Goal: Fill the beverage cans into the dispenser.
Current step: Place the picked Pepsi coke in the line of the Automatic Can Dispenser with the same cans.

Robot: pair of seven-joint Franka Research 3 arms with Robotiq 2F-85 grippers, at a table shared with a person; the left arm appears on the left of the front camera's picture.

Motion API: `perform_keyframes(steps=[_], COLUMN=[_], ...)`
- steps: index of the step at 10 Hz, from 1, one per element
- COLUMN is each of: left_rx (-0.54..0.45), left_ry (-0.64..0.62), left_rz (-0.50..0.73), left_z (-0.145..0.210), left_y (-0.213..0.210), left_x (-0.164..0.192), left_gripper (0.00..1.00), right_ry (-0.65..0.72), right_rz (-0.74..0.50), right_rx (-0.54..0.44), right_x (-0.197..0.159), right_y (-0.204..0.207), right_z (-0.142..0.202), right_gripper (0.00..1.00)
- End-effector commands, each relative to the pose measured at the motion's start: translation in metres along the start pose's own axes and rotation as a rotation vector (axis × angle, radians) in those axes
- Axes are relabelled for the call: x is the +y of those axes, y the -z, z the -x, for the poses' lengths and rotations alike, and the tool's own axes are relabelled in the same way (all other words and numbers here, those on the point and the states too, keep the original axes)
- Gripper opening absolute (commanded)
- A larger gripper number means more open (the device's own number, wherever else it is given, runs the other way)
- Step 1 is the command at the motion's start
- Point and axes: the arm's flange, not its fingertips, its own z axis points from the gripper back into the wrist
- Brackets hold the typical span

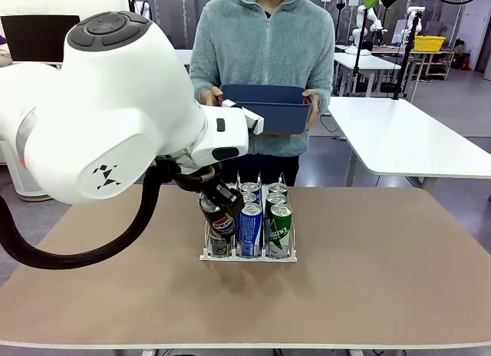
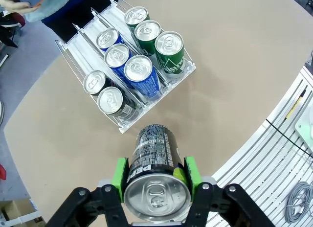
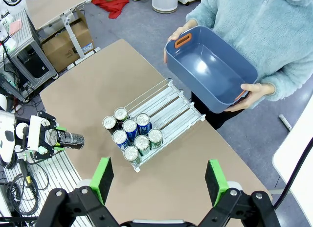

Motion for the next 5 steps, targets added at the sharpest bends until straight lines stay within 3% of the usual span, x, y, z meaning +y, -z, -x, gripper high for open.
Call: perform_keyframes(steps=[1, 5], left_rx=[-0.003, -0.013], left_ry=[-0.036, -0.090], left_rz=[0.030, 0.055], left_z=[0.000, -0.003], left_y=[0.010, 0.042], left_x=[0.005, 0.014], left_gripper=[0.58, 0.58], right_ry=[-0.001, -0.001], right_rz=[0.000, 0.000], right_rx=[0.000, 0.000], right_x=[0.001, 0.001], right_y=[0.000, 0.000], right_z=[0.000, 0.000], right_gripper=[1.00, 1.00])
